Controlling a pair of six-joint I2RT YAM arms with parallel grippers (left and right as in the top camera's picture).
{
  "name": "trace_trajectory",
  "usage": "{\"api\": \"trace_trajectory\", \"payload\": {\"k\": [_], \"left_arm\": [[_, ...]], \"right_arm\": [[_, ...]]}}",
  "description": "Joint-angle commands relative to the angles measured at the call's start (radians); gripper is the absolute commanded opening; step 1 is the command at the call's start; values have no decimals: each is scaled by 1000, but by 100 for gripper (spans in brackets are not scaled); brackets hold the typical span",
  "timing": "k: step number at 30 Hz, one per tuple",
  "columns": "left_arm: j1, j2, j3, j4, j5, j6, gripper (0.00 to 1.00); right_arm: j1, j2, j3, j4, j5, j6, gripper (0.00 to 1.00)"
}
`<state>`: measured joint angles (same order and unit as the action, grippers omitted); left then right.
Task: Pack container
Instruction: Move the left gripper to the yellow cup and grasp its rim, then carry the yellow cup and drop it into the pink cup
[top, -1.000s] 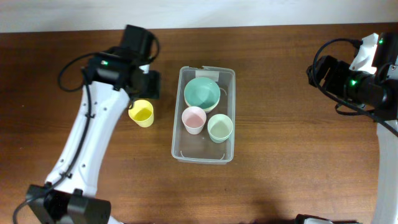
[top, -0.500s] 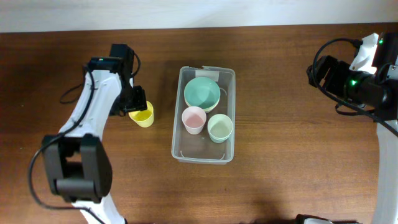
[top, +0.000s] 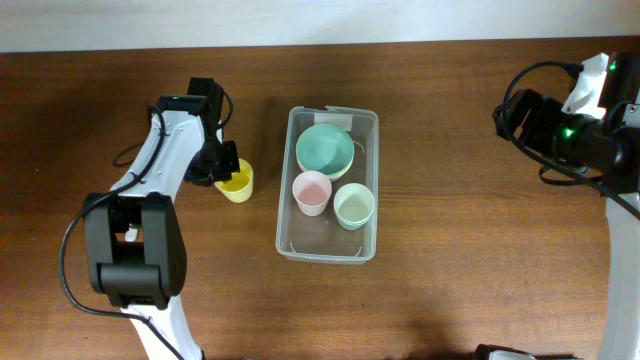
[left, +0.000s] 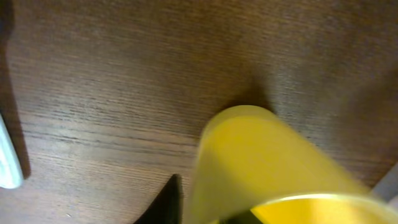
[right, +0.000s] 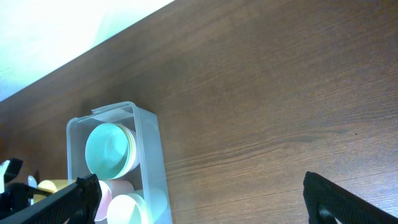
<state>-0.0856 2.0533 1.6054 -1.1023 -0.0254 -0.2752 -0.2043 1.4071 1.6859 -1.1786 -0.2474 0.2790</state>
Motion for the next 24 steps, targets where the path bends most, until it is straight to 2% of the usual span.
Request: {"api": "trace_trajectory", "payload": {"k": [1,8,12,16,21,24], "left_arm": [[3,0,0,-3,57,0,1],[3,-81,67,-28,71,11,1],[3,-187,128,-45,189,70,1],[-35,-325,142,-57,270,71,1],[-122,-414,142,-78,259,111,1],[-184,-419,142,-114,185,113,1]], "right_arm": [[-6,-4,10,0,9,-10,99],[-6,-4,10,0,9,-10,99],[-6,-4,10,0,9,-10,99],[-6,-4,10,0,9,-10,99],[-6,-4,10,0,9,-10,99],[-6,-4,10,0,9,-10,99]]}}
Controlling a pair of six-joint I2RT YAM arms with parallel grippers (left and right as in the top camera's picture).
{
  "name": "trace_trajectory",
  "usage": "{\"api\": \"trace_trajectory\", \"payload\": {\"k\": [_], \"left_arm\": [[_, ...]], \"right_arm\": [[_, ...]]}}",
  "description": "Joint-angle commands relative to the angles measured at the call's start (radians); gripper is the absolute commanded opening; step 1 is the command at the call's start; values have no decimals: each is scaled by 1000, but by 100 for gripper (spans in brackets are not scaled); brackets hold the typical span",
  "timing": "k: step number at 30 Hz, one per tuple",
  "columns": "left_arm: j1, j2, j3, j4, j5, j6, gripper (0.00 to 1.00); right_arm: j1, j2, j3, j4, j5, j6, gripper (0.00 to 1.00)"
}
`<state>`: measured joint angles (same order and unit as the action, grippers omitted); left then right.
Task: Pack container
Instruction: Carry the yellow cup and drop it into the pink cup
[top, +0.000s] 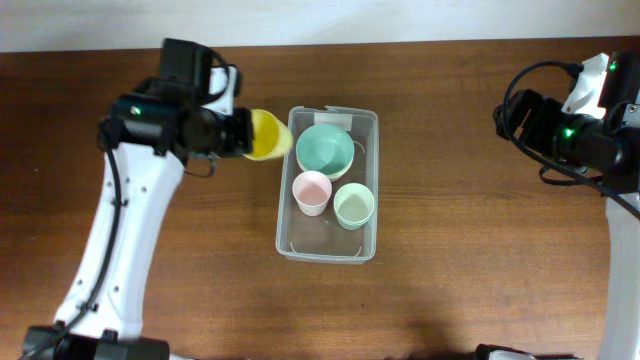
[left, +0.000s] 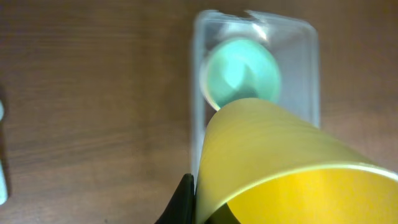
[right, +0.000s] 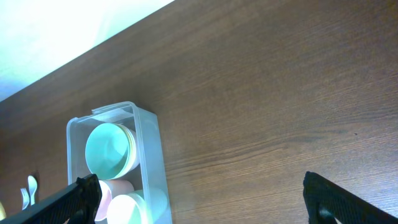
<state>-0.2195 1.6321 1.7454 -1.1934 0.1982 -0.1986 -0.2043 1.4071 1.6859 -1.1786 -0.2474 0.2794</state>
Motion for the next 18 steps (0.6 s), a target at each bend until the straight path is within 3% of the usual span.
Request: {"api": "trace_trajectory", "payload": {"k": [1,6,18], "left_arm": [[-71,8,2,-35,-67,37,1],[-170,57,-6,-65,-168,44,1],[-257,254,-31,-45,-180,43,1]], "right_arm": [[-6,-4,10,0,9,-10,99],[-6,-4,10,0,9,-10,99],[-6,-4,10,0,9,-10,99]]}}
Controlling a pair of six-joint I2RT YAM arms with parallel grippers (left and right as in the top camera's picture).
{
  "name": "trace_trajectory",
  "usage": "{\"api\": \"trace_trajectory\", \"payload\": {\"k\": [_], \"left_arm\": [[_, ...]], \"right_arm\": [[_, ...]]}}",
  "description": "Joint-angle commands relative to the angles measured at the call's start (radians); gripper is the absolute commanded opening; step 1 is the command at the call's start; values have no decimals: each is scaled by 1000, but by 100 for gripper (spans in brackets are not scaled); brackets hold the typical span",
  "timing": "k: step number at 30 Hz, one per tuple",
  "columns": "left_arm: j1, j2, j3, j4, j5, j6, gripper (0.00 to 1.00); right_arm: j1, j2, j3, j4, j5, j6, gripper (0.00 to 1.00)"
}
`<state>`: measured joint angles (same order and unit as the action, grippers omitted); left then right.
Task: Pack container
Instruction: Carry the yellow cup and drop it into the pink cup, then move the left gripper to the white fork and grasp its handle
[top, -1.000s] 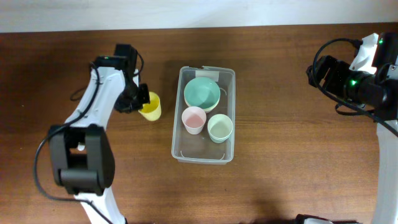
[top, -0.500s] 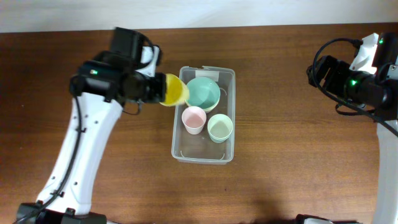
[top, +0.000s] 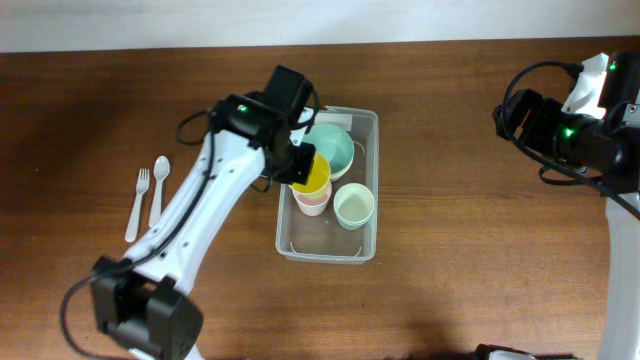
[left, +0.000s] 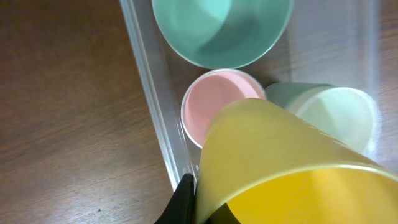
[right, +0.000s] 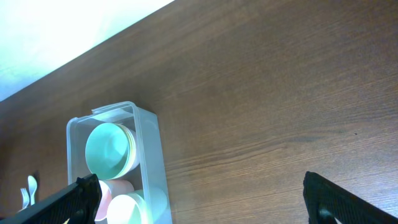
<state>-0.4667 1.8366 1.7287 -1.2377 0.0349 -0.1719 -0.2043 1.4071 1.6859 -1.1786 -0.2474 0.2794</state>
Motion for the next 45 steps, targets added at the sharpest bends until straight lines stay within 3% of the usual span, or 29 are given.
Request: {"api": "trace_trajectory", "payload": {"k": [1,3,4,6,10,16,19,26,30,36,40,45], "left_arm": [[-9,69,-14,-1,-16,16,1],[-8,87,-14,6,-18,16,14],[-6,92,-13,18,-19,17,28],[-3,92,-11,37,-24,16,37],[14,79,75,-24,-45,17,43],[106,48,273,-216,-224,11,45],[200,28,294,-254,-283,1,59],[461,55,221,-202,-286,6,73],[622,129,160,-155,-179,154,74],[721,272,143,-179,-166,269,73],[758,366,143,-174,-166,288,70],[788,443,143,-165,-174,306,60]], "right_arm": [[-6,-4,10,0,9,-10,99],[-6,-4,10,0,9,-10,99],[-6,-4,10,0,9,-10,99],[-6,-4,10,0,9,-10,99],[-6,-4,10,0,9,-10,99],[-6,-4,10,0,9,-10,99],[-6,-4,10,0,9,-10,99],[-6,-4,10,0,9,-10,99],[-6,-3,10,0,9,-10,99],[-6,-4,10,0,9,-10,99],[-6,-4,10,0,9,-10,99],[-6,-4,10,0,9,-10,99]]}}
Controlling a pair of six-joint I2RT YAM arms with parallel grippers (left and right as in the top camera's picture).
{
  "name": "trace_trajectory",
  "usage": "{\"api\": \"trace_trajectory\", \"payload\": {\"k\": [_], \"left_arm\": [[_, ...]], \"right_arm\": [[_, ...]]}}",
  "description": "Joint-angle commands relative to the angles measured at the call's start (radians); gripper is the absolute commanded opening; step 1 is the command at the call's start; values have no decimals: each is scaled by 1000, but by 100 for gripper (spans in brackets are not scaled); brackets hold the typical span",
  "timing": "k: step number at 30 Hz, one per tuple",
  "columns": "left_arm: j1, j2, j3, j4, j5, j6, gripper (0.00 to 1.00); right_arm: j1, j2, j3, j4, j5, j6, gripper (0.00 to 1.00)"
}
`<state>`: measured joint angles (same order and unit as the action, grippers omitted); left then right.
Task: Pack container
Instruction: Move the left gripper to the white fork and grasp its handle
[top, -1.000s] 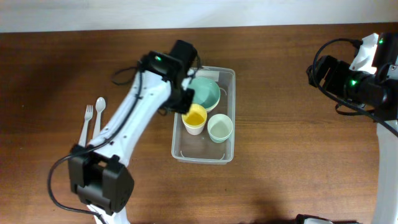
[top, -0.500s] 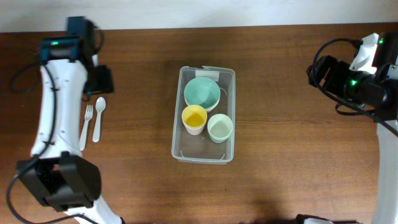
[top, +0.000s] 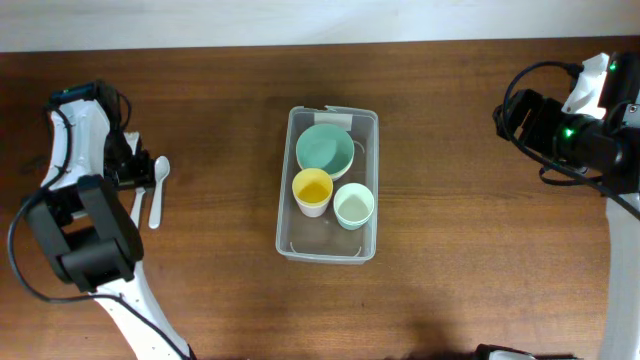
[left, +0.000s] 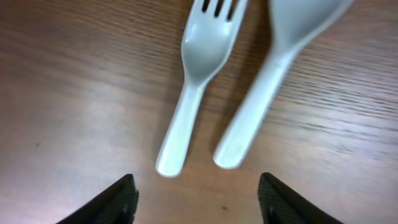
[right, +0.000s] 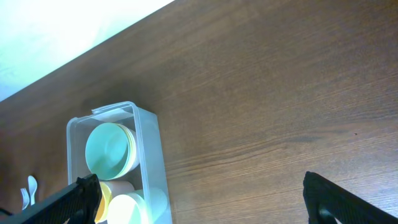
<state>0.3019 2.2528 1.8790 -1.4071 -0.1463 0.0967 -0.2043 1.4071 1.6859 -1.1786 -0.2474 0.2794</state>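
Note:
A clear plastic container (top: 288, 236) sits mid-table holding a teal bowl (top: 325, 150), a yellow cup (top: 312, 189) nested in the pink cup, and a pale green cup (top: 354, 205). A white fork (left: 193, 81) and white spoon (left: 273, 68) lie side by side on the wood at the far left. My left gripper (left: 198, 205) hangs open just above their handle ends, nothing between its fingers. My right gripper (right: 202, 202) is open at the far right, well away from the container (right: 149, 155).
Dark wooden table (top: 480, 260) all round. A pale wall strip runs along the far edge (top: 320, 20). The spoon (top: 158, 190) shows beside my left arm in the overhead view; the fork there is mostly covered by the arm.
The yellow cup is let go and now stands nested in the pink cup. My left gripper has moved from over the container to the far left, open above the fork and spoon.
My left gripper held the yellow cup on the table left of the container. It then held the cup raised at the container's left rim, then over the pink cup. Now the cup sits in the pink cup and the gripper is at the cutlery. The right arm stayed still.

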Motion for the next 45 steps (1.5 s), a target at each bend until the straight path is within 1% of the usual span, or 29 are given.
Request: {"api": "trace_trajectory", "payload": {"k": [1,3,9,14,28,29,31,32,33,34,37,39,43,45], "left_arm": [[28,40,-7,10,7,37,58],[42,45,-11,31,8,41,58],[48,47,-29,100,12,115,59],[48,52,-46,156,11,154,59],[48,124,-46,174,11,156,51],[48,127,-46,176,11,155,47],[48,127,-46,180,11,144,29],[48,127,-46,181,12,136,17],[48,127,-45,181,12,132,8],[48,127,-45,180,12,123,1],[48,127,-27,147,12,93,1],[48,127,14,97,14,69,1],[48,122,173,-65,79,39,1],[45,110,294,-164,150,31,1]], "right_arm": [[-6,-4,10,0,9,-10,99],[-6,-4,10,0,9,-10,99],[-6,-4,10,0,9,-10,99],[-6,-4,10,0,9,-10,99],[-6,-4,10,0,9,-10,99],[-6,-4,10,0,9,-10,99],[-6,-4,10,0,9,-10,99],[-6,-4,10,0,9,-10,99],[-6,-4,10,0,9,-10,99],[-6,-4,10,0,9,-10,99],[-6,-4,10,0,9,-10,99],[-6,-4,10,0,9,-10,99],[-6,-4,10,0,9,-10,99],[-6,-4,10,0,9,-10,99]]}}
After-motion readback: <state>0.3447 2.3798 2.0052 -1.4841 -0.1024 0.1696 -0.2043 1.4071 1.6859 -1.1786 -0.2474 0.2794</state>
